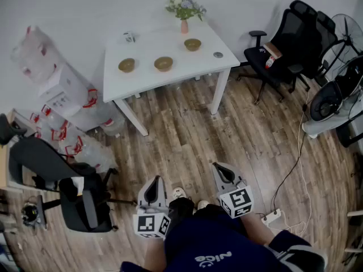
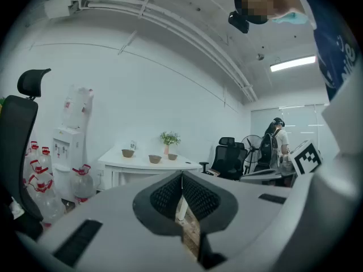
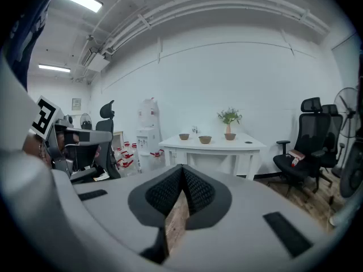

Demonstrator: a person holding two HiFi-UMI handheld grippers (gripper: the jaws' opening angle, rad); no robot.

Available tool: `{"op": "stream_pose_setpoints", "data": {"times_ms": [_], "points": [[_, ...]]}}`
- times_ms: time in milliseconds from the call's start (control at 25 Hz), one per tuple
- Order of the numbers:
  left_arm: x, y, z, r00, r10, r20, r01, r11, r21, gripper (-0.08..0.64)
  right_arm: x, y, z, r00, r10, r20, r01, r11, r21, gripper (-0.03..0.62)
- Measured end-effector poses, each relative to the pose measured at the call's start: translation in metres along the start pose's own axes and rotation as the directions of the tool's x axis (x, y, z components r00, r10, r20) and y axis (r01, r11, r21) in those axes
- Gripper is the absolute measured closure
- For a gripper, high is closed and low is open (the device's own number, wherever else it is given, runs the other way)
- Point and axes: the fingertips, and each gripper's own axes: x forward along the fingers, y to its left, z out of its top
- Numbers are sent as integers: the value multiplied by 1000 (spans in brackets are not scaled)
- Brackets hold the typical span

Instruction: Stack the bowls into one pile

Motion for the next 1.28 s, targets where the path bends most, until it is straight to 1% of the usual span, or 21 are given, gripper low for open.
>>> {"op": "stream_pose_setpoints", "data": {"times_ms": [200, 360, 480, 680, 840, 960, 1120, 1280], "points": [[2, 8, 0, 1000, -4, -2, 4, 1000, 8, 540, 5, -1, 5, 1000, -23, 1, 23, 1000, -17, 571], [11, 20, 4, 1000, -14, 3, 14, 1000, 8, 540, 13, -6, 13, 998, -66, 16, 66, 998, -15, 571], [23, 34, 9, 1000, -20, 8, 20, 1000, 2, 540, 23, -11, 17, 994, -104, 40, 103, 995, 11, 569], [49, 62, 22, 998, -58, 12, 59, 998, -14, 538, 52, -18, 29, 985, -167, 33, 165, 985, 46, 569], [66, 85, 27, 996, -88, 12, 88, 996, -4, 538, 72, -18, 32, 979, -202, 36, 199, 976, 87, 569], [74, 103, 27, 995, -102, -6, 102, 995, 7, 538, 83, -10, 29, 976, -216, 31, 212, 972, 105, 569], [84, 116, 30, 994, -105, -12, 105, 994, -15, 538, 94, 0, 24, 978, -211, -9, 211, 973, 97, 569], [94, 120, 26, 994, -106, -16, 105, 994, -40, 538, 107, -3, 26, 980, -197, -31, 199, 977, 71, 569]]}}
